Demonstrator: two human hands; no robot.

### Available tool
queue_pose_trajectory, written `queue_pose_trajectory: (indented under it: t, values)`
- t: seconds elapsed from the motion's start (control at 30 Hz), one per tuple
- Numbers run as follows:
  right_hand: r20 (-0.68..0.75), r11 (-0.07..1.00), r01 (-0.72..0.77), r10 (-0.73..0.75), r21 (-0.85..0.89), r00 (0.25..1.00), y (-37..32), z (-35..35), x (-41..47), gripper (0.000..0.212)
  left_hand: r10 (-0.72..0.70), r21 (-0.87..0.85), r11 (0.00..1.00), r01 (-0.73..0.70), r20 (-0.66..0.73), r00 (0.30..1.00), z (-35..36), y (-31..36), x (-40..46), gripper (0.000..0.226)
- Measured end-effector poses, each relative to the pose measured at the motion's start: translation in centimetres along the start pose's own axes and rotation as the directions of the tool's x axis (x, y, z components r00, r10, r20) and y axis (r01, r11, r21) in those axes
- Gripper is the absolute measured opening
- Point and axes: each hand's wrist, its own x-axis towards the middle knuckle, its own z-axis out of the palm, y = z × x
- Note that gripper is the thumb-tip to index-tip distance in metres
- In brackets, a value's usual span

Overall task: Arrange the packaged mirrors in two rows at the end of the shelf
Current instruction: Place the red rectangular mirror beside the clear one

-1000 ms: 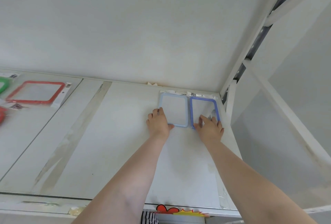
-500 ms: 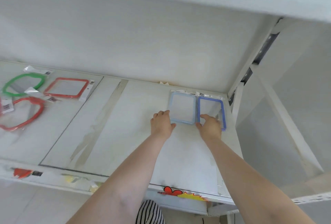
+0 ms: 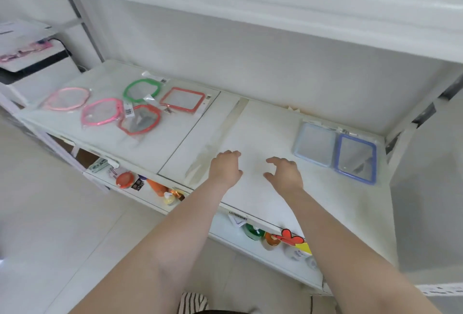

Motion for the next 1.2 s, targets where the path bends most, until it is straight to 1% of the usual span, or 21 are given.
queue_pose_trajectory:
  t: [0.17,0.33,0.53,0.67,0.83,0.93,1.07,1.2]
  values:
    - [0.014,0.997,0.075,-0.075,0.002,0.997,-6.3,2.3,-0.3,0.045,-0.038,-0.011,0.999,0.037,-0.043,0.998,-2.5,-7.1,-1.5,0.059]
    - [0.036,0.991,0.132,-0.131,-0.037,0.991,-14.3,6.6,-0.3,0.045,-0.049,0.020,0.999,0.051,-0.076,0.996,-4.9,-16.4,-2.9,0.059]
    - [0.038,0.987,0.153,-0.151,-0.041,0.988,-24.5,12.1,-0.9,0.046,-0.047,0.072,0.996,0.052,-0.065,0.997,-8.4,-28.3,-3.7,0.057]
    - [0.020,0.990,0.141,-0.141,-0.024,0.990,-29.7,14.4,-0.5,0.046,-0.037,0.065,0.997,0.042,-0.076,0.996,-10.8,-34.1,-3.2,0.060]
    - [0.025,0.990,0.119,-0.118,-0.071,0.993,-33.5,15.4,1.0,0.046,-0.011,0.022,1.000,0.013,-0.105,0.994,-12.5,-37.8,-1.0,0.060]
    - [0.041,0.988,0.113,-0.109,-0.108,0.993,-34.6,15.6,3.0,0.046,-0.007,0.008,1.000,0.008,-0.108,0.994,-12.8,-38.6,1.2,0.053]
    - [0.047,0.986,0.116,-0.111,-0.122,0.993,-35.9,16.0,7.0,0.047,0.013,0.043,0.999,-0.008,-0.118,0.993,-13.7,-39.2,4.5,0.039]
    - [0.035,0.981,0.134,-0.130,-0.142,0.991,-37.7,15.9,11.1,0.048,0.045,0.078,0.996,-0.036,-0.121,0.992,-15.6,-39.7,8.1,0.039]
